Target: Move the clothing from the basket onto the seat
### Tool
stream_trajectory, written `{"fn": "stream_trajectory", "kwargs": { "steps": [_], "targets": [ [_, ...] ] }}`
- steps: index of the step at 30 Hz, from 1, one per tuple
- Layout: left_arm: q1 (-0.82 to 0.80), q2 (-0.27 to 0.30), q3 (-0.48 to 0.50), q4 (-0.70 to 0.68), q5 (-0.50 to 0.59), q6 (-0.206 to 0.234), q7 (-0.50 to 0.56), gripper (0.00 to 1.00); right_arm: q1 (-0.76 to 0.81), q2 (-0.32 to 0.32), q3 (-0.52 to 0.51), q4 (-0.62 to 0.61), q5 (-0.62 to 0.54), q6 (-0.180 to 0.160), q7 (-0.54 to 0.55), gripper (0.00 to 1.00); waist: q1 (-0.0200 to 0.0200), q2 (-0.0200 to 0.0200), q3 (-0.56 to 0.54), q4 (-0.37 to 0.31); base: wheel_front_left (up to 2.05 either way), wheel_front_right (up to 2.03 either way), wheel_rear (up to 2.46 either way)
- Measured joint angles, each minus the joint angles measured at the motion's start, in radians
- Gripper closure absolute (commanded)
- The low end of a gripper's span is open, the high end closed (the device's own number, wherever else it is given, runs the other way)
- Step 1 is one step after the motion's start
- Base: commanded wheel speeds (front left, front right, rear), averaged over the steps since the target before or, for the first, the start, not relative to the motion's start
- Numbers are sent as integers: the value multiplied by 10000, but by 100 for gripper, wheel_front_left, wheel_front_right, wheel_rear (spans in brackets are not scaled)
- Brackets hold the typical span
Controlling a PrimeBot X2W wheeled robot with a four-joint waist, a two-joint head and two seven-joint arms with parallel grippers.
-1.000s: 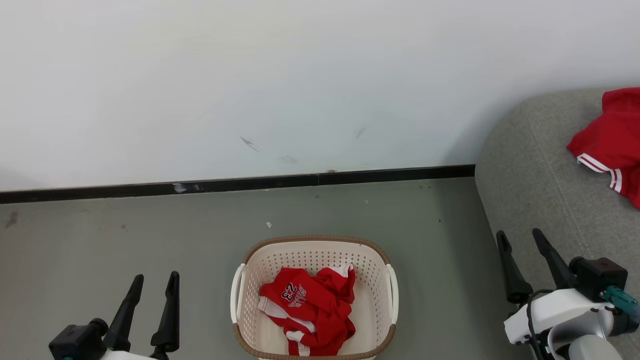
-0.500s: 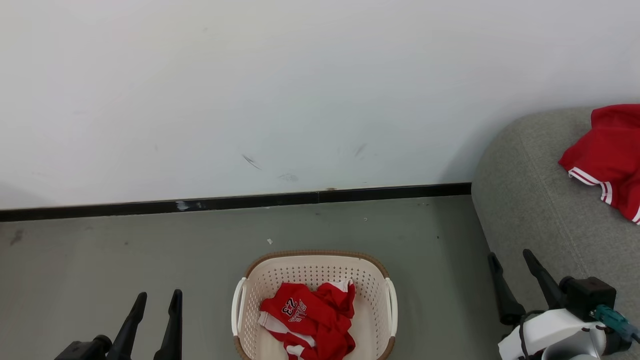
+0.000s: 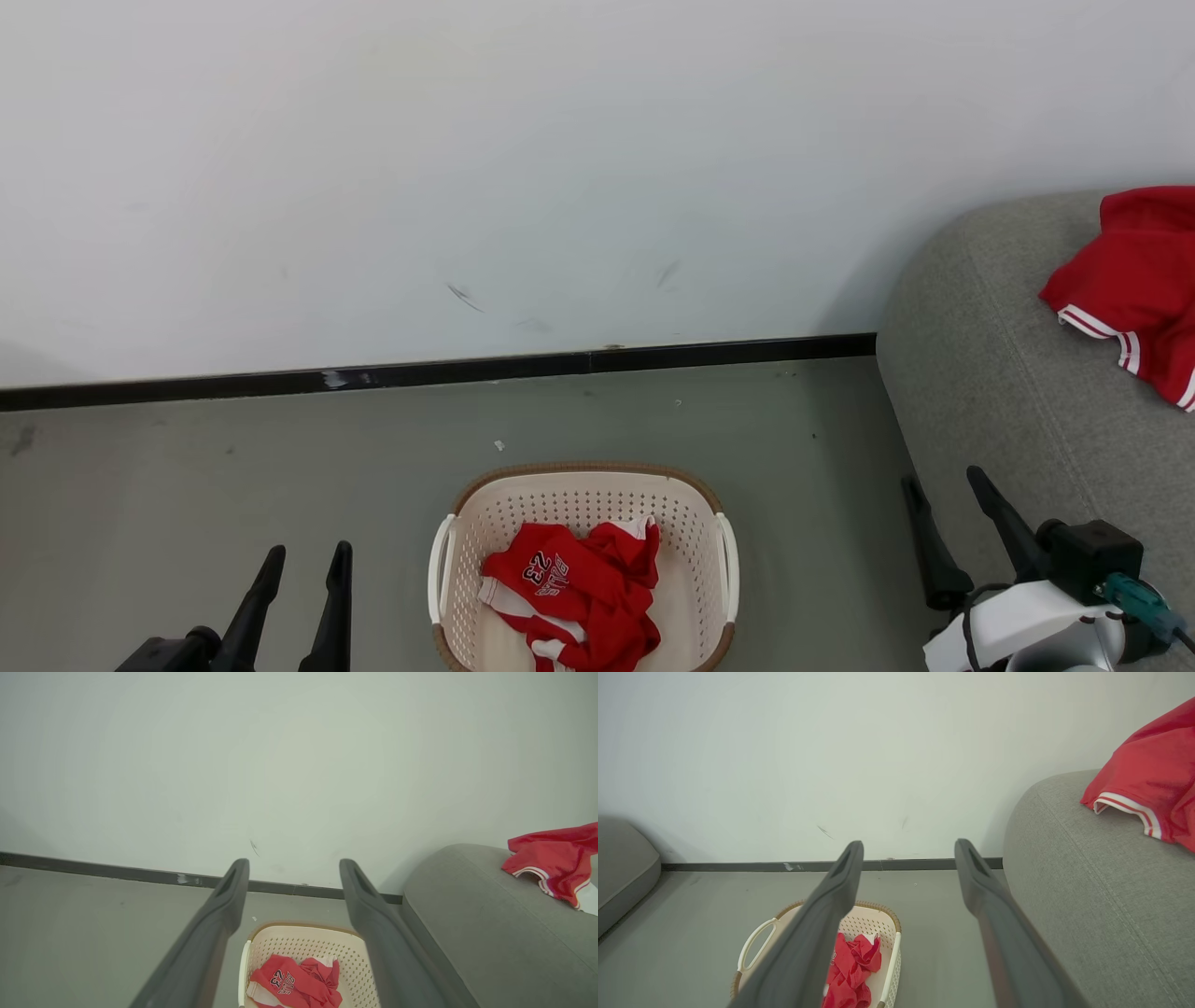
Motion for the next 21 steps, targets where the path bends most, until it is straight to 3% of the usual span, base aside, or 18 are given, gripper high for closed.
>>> {"fn": "stream_trajectory", "kwargs": {
  "steps": [21],
  "targets": [
    [-456, 54, -1070, -54, 483, -79, 205, 0, 128, 0, 82, -353, 0, 0, 0, 0, 0, 0, 675, -183, 0, 0, 0]
  ]
}}
